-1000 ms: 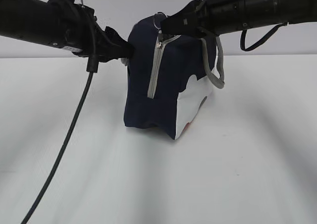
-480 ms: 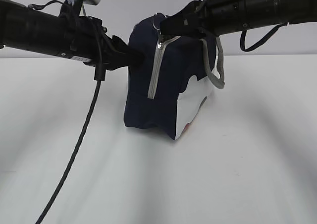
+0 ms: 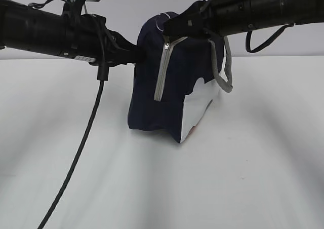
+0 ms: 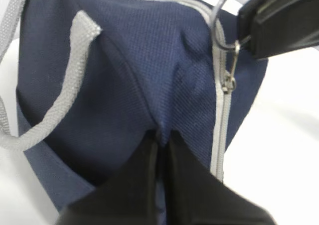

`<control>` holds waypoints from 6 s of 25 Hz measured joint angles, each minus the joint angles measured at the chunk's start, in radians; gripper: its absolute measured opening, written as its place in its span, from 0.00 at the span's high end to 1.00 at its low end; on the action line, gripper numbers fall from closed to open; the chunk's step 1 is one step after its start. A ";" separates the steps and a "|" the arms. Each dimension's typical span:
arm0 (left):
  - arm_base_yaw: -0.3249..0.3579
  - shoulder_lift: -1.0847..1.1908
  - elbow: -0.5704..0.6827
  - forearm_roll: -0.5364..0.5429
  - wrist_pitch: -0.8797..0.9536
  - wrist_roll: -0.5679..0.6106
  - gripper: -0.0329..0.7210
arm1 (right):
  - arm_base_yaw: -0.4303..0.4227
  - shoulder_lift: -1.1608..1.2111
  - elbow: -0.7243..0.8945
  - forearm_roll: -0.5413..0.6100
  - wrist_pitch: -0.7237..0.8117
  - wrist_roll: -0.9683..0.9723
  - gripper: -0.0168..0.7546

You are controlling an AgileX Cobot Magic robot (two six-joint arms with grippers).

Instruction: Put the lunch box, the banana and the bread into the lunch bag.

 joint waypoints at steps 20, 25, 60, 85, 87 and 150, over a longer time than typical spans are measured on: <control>-0.005 0.000 0.006 -0.027 0.063 -0.022 0.95 | -0.014 -0.044 0.000 0.078 -0.045 0.000 0.98; -0.027 0.000 0.011 -0.023 0.077 -0.022 0.95 | -0.017 -0.044 -0.021 0.090 -0.053 0.000 0.98; -0.031 0.000 0.012 0.171 0.295 -0.126 0.95 | -0.129 0.092 -0.195 -0.187 0.324 -0.072 0.98; -0.031 0.000 0.012 0.231 0.332 -0.146 0.95 | -0.129 0.198 -0.336 -0.195 0.294 -0.066 0.98; -0.030 0.000 0.012 0.232 0.337 -0.146 0.95 | -0.129 0.198 -0.336 -0.195 0.267 -0.066 0.98; -0.038 -0.034 -0.243 0.529 -0.002 -1.212 0.33 | -0.225 0.573 -0.730 -0.074 0.389 -0.103 0.98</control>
